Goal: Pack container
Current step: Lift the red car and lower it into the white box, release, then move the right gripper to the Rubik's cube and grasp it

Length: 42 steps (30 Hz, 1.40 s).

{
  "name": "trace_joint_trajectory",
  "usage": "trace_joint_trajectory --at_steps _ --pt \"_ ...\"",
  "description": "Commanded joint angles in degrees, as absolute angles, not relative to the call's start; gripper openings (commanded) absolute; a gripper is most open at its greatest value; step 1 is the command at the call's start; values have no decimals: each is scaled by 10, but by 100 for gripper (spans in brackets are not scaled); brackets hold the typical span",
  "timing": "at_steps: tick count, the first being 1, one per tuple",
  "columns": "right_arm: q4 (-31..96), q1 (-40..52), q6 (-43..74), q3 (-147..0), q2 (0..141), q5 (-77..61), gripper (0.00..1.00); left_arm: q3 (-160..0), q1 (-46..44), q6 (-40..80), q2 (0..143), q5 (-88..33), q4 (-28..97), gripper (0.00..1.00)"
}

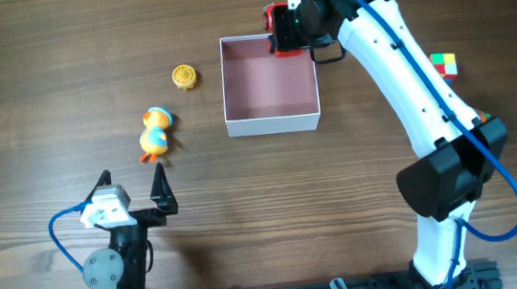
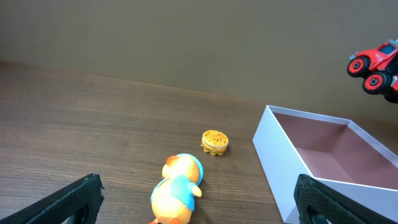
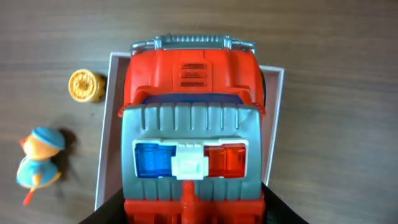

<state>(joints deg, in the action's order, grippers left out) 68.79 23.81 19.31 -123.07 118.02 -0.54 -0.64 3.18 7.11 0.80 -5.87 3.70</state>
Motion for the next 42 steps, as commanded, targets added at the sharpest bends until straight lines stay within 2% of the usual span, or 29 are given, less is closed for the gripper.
trace_joint_trajectory --at_steps 1,21,27,33,37,42 --pt "677 239 211 -1225 1207 43 40 -3 36 64 3 -57 39 100" --pt "686 241 210 -1225 1298 51 41 -3 36 64 3 -57 39 100" --pt "696 241 212 -1225 1307 51 45 -3 36 64 3 -57 39 100" --pt "691 240 212 -1225 1319 39 55 -3 36 64 3 -57 39 100" --pt "685 239 211 -1225 1319 39 57 -3 36 64 3 -57 39 100" --pt "674 223 209 -1248 1305 57 80 -3 36 64 3 -57 39 100"
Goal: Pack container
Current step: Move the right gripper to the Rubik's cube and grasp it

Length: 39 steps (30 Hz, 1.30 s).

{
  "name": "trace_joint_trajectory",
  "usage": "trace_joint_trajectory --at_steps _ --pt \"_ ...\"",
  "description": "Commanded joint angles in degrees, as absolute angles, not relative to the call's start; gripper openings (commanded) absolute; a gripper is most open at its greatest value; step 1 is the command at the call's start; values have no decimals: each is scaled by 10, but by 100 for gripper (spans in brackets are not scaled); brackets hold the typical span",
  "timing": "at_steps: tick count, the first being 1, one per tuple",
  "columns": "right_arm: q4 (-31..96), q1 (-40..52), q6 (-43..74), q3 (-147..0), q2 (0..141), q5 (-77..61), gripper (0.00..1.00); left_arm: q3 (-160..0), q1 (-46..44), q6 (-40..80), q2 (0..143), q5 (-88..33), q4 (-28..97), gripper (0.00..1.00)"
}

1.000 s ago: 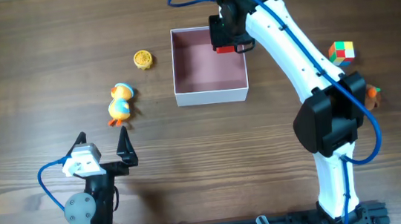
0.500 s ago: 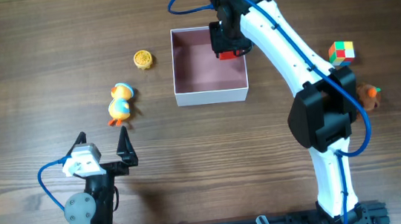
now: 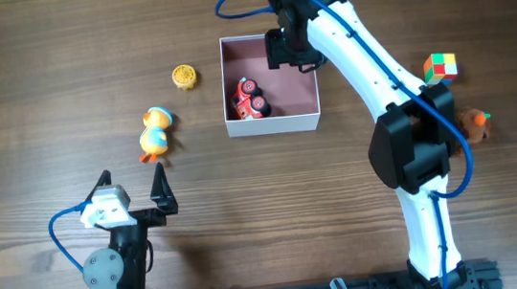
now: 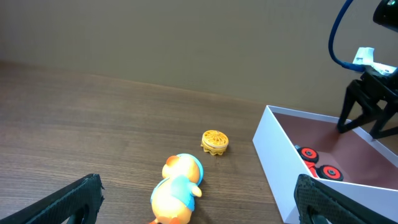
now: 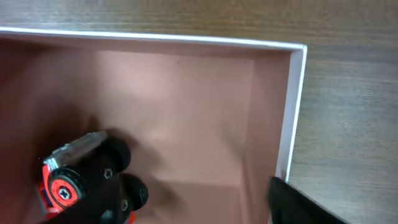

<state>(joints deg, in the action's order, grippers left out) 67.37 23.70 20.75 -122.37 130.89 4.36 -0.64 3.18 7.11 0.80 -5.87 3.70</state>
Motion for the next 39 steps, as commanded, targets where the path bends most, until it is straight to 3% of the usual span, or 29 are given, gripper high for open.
trace_joint_trajectory --at_steps 1,2,7,13,21,25,39 --pt "685 210 210 -1260 1294 73 90 -3 36 64 3 -57 39 100" --pt "705 190 212 -1275 1278 93 100 -3 36 64 3 -57 39 100" --pt "814 40 190 -1308 1192 101 100 -3 36 64 3 -57 39 100" --pt "900 -52 29 -1268 1194 90 100 -3 36 64 3 -57 39 100" --pt "816 -127 12 -1143 1196 84 100 -3 36 64 3 -57 39 100" --pt "754 -170 -44 -1089 1196 -29 100 -3 36 64 3 -57 39 100" --pt "550 -173 -87 -978 1197 2 100 -3 36 64 3 -57 39 100"
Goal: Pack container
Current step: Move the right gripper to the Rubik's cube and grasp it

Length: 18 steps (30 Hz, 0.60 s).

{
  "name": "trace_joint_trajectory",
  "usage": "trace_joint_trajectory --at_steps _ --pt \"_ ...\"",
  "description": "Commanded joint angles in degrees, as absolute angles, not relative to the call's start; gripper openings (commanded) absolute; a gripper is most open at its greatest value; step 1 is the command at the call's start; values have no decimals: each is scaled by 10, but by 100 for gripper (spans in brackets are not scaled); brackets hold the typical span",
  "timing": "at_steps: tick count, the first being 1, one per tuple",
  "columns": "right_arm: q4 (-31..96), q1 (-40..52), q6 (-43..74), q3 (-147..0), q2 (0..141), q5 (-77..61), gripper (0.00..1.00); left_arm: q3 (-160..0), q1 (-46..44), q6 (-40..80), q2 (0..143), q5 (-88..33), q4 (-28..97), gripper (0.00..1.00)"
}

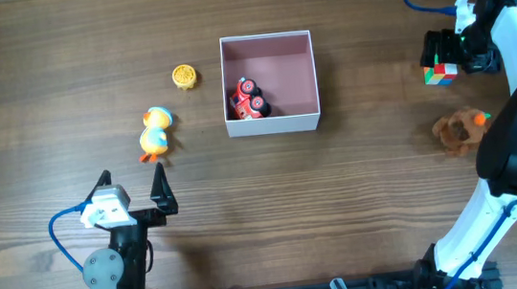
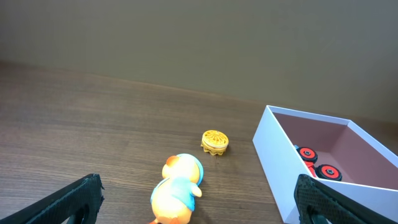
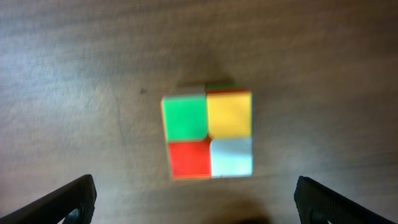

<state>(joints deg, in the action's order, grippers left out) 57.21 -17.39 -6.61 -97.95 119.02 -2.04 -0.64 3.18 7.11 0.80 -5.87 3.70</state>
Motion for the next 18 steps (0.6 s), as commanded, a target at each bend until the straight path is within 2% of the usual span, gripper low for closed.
trace_joint_trajectory --at_steps 1,10,18 --pt "545 -173 -94 -978 1197 2 100 -3 36 64 3 -57 39 100" --pt "554 -173 -165 -978 1240 4 100 -3 36 64 3 -57 39 100" --pt "533 -173 -165 -978 1263 4 99 -3 36 64 3 -57 39 100"
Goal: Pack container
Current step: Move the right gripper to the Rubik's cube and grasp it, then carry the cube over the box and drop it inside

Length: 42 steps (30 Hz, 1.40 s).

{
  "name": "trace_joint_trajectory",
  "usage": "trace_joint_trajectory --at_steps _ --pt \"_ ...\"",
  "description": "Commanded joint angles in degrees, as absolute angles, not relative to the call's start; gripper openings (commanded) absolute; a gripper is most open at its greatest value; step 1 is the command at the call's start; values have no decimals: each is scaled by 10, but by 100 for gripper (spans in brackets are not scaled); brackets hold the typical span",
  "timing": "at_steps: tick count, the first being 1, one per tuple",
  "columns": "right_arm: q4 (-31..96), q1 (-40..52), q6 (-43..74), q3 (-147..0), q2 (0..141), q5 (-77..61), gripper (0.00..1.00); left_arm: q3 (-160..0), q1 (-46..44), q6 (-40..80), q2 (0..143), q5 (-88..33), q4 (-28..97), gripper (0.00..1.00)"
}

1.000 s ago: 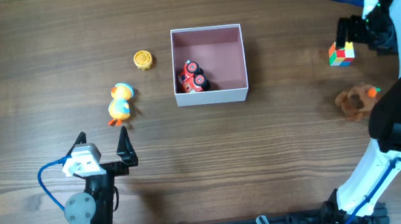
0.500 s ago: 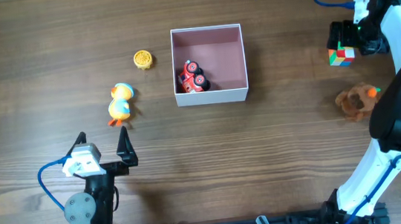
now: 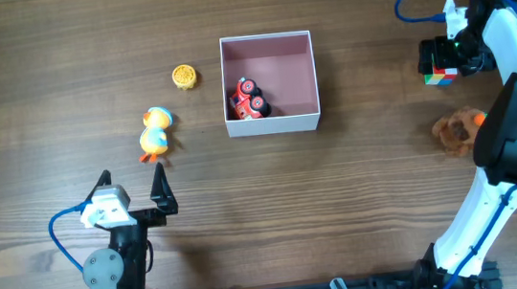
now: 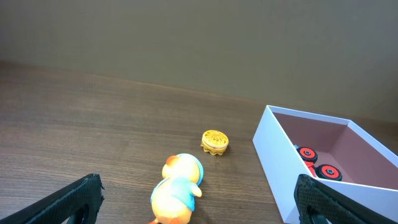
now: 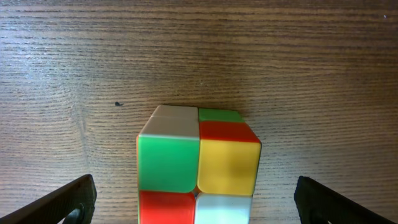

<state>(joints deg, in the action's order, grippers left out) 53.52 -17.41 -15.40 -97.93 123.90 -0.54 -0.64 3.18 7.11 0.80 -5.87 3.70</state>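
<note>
The white box with a pink inside stands at the table's middle back and holds a red toy truck, whose wheels show in the left wrist view. At the far right my right gripper is open directly over a multicoloured cube, its fingers well apart on either side. A plush brown toy lies nearer. A yellow duck and a small yellow round piece lie left of the box. My left gripper stands open at the front left, nothing between its fingers.
The table is dark wood. The duck and the round piece lie between my left gripper and the box wall. My right arm reaches up along the table's right edge.
My right gripper has come down closer to the cube, which now fills more of the wrist view. It remains open. The left arm and the other toys have not moved.
My right gripper first held the red truck over the box's far edge. Then the truck lay inside the box with the gripper open above it. Later the gripper was open over the cube at the far right, and now sits lower over it.
</note>
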Motion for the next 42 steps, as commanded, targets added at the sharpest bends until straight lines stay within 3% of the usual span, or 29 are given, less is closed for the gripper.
trace_joint_trajectory --at_steps 1,7,10,16,20,26,30,35,42 --pt "533 -173 -165 -978 1268 8 99 -3 36 64 3 -57 39 100" --pt "529 -173 -165 -978 1280 19 97 -3 36 64 3 -57 39 100" --pt "523 -173 -165 -978 1280 19 86 -3 36 64 3 -57 39 100" --pt "506 -173 -163 -978 1280 19 84 -3 36 64 3 -57 39 100" --pt "507 -173 -163 -986 1280 19 65 -3 36 64 3 -57 39 100" --pt "519 -170 -163 -1006 1280 20 59 -3 36 64 3 -57 39 100" --pt "577 -149 -163 -1102 1280 30 47 -3 36 64 3 -57 39 100" --pt "649 -80 -157 -1221 1275 47 38 -3 36 64 3 -57 39 100" --pt "703 94 -55 -1260 1223 27 39 -3 36 64 3 -57 39 100"
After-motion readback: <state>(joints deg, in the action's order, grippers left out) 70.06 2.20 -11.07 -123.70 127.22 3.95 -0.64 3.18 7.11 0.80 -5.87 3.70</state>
